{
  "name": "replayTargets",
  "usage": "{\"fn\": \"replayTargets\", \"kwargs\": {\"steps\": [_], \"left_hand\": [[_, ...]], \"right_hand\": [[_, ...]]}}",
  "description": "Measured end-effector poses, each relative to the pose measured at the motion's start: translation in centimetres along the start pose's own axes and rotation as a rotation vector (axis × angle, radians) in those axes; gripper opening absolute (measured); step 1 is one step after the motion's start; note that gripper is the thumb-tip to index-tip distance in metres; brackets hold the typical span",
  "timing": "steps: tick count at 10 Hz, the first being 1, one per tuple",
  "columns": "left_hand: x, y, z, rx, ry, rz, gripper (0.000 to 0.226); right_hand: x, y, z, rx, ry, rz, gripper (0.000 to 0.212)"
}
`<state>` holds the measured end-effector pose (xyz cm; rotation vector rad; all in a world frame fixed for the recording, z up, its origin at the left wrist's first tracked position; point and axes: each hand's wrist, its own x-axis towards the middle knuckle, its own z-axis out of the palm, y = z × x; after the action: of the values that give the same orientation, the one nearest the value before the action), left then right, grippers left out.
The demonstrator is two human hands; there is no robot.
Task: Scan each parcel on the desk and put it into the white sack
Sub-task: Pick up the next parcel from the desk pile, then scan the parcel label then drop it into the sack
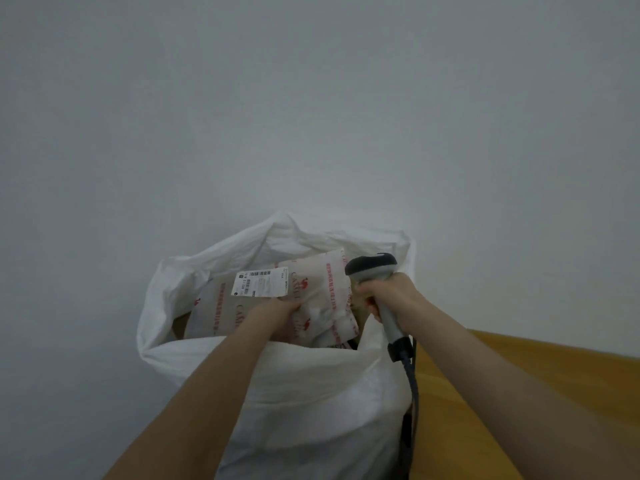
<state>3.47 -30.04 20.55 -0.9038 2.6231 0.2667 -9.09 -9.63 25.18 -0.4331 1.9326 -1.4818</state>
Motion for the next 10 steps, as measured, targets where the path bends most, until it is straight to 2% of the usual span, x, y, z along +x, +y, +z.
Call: {"fn": "replayTargets", "kwargs": {"steps": [1,2,3,4,5,7,8,10], "left_hand": [[3.2,-0.9,0.1,0.155,0.100,0.100,0.044],[3.0,-2.5,0.4,0.217,0.073,0.172,0.037],[0.6,-2.2,-0.3,0.141,-0.046,0.023,0.036],[-1.2,-1.2,-1.6,0.125,0.048,0.027,0.055],[-2.9,0.3,-3.7,0.059,0.182,0.048,0.062],[-4.9,6.9,-4.5,-0.108,0.437,0.179,0.047],[-5.8,12.1,-3.8,-0.121,0.475,0.292,0.046],[-9.2,23.3,-1.2,-0.069,0.497,0.551,0.043]], "right_hand": [[0.1,0.8,0.7,0.058,0.027,0.031,0.012],[-0.1,2.1,0.9,0.125,0.075,0.015,0.011],[-1.2,2.6,1.0,0.164,0.110,0.005,0.014],[-2.5,2.2,0.7,0.213,0.145,0.006,0.013],[-4.5,1.7,0.0,0.359,0.179,0.034,0.013],[-8.9,4.1,-2.7,0.654,0.333,0.179,0.014],[-11.4,6.4,-5.1,0.776,0.383,0.211,0.019],[-16.7,11.0,-10.8,0.849,0.466,0.206,0.029]]}}
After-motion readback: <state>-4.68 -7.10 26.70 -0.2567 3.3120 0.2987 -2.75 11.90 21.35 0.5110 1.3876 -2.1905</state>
